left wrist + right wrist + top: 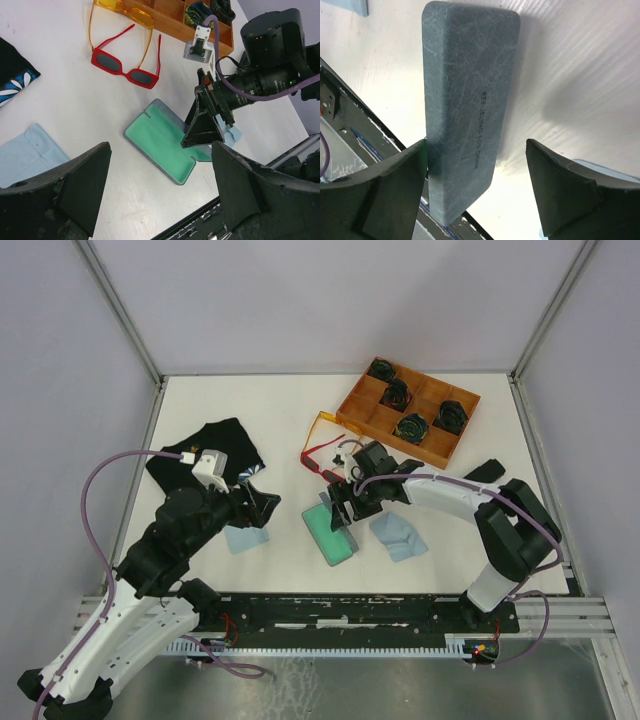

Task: Organize the sunglasses
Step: Place the sunglasses case at the center of the board, then pick up the sunglasses case from the center of the board.

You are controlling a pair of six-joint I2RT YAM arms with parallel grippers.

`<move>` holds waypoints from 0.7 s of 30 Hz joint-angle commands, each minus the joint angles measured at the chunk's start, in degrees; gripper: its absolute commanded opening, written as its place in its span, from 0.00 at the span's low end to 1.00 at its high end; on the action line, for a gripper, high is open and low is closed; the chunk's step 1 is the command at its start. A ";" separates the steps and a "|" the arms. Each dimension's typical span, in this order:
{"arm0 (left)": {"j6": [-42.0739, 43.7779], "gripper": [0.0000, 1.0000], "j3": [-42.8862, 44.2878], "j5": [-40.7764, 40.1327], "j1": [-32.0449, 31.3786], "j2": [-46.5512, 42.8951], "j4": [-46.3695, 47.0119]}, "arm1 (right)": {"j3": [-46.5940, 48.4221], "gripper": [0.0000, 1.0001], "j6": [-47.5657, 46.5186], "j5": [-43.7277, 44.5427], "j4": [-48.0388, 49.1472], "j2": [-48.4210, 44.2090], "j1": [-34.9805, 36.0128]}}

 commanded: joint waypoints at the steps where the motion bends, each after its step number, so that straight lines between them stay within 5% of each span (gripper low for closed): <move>1: 2.86 0.88 0.04 0.67 0.21 0.27 1.16 | 2.08 0.84 -2.42 4.86 -1.60 -5.22 0.65; 12: 3.04 0.88 -0.10 1.18 0.22 0.40 1.43 | 4.93 0.62 -5.63 24.12 -8.72 -8.36 11.29; 16: 3.03 0.88 -0.05 1.20 0.22 0.44 1.43 | 5.14 0.51 -6.81 25.71 -9.77 -8.13 12.48; 21: 3.03 0.88 -0.05 1.13 0.22 0.32 1.46 | 5.66 0.50 -8.15 27.49 -10.65 -7.54 13.28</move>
